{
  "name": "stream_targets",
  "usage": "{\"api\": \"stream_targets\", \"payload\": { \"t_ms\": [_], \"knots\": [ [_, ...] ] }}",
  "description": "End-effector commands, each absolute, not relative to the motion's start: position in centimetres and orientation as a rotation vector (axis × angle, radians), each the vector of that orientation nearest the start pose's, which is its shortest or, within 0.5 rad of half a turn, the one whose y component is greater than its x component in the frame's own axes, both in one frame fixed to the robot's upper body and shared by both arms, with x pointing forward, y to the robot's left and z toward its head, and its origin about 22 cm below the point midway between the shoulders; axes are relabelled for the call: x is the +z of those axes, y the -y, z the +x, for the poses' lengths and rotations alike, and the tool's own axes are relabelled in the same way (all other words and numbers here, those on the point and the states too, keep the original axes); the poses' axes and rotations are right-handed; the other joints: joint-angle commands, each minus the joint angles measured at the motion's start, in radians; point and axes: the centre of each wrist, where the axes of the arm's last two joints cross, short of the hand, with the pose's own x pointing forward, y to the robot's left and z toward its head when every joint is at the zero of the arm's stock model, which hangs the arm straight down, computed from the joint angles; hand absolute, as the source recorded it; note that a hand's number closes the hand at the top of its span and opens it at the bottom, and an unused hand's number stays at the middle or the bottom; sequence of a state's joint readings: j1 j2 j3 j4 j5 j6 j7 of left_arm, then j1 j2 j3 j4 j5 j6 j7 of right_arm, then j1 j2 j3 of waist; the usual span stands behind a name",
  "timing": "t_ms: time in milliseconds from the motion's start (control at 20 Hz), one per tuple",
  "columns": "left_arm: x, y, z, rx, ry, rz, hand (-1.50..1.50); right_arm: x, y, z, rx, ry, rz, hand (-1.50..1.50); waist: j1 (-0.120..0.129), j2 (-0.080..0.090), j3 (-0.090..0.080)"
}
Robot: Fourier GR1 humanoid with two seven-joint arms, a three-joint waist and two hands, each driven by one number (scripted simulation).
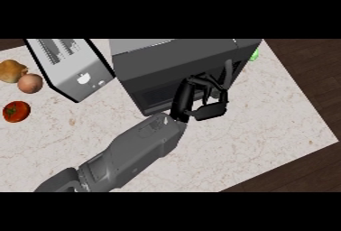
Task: Pick up the milk, place it into the microwave and close the microwave
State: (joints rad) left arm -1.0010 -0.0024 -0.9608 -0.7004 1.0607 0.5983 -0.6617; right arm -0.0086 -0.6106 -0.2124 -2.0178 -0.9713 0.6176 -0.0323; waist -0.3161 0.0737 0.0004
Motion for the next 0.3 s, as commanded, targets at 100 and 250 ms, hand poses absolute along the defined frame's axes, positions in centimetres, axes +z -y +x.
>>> {"api": "stream_targets", "payload": {
  "t_ms": [100, 250],
  "knots": [
    [-0.64, -3.50, 35.74, -0.044, 1.724, -0.043, -1.50, 18.49, 34.38, 20.88, 0.511, 2.050, 0.757, -1.50, 0.052, 0.009, -0.003],
    [-0.83, -3.59, 35.73, -0.051, 1.715, -0.053, -1.50, 18.30, 34.45, 20.32, 0.496, 2.033, 0.766, -1.50, 0.054, 0.002, -0.003]
  ]
}}
